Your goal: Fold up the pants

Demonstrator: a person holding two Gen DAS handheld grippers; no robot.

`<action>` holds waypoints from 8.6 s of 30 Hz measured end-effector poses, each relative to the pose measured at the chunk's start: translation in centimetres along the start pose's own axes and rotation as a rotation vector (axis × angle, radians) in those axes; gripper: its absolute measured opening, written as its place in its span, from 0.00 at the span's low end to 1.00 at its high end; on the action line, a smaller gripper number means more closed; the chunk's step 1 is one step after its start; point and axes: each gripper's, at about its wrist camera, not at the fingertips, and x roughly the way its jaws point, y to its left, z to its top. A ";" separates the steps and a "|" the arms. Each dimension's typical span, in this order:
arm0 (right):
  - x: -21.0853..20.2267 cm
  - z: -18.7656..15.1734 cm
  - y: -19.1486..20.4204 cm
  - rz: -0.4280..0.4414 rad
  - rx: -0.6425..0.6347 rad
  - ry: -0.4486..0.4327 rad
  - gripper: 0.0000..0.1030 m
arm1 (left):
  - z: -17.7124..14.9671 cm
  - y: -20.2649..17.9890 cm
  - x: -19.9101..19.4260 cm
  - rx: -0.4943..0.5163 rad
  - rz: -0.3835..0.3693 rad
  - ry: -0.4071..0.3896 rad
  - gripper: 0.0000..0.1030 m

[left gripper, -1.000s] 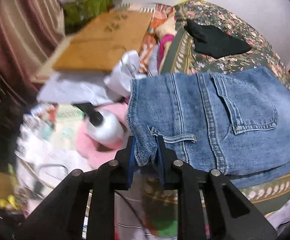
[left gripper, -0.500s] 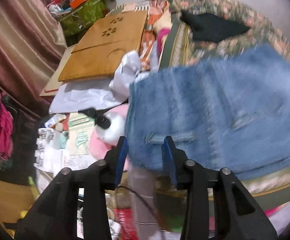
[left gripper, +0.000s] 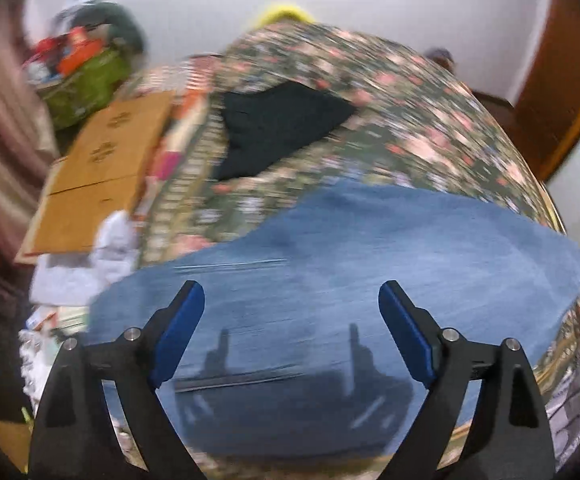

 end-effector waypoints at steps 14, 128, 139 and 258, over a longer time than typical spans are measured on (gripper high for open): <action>5.5 0.0 -5.1 0.088 0.221 0.028 0.38 | -1.8 -12.3 6.3 0.141 0.005 0.072 0.91; 1.3 1.4 20.1 0.411 -0.329 0.099 0.25 | 2.2 -14.3 3.4 0.241 -0.299 -0.064 0.37; 5.2 -1.2 18.1 0.428 -0.300 0.188 0.33 | 0.0 -16.5 6.5 0.315 -0.214 0.010 0.37; -3.0 -0.9 16.0 0.253 -0.392 0.006 0.48 | 2.6 -2.4 -13.7 -0.092 -0.232 -0.504 0.23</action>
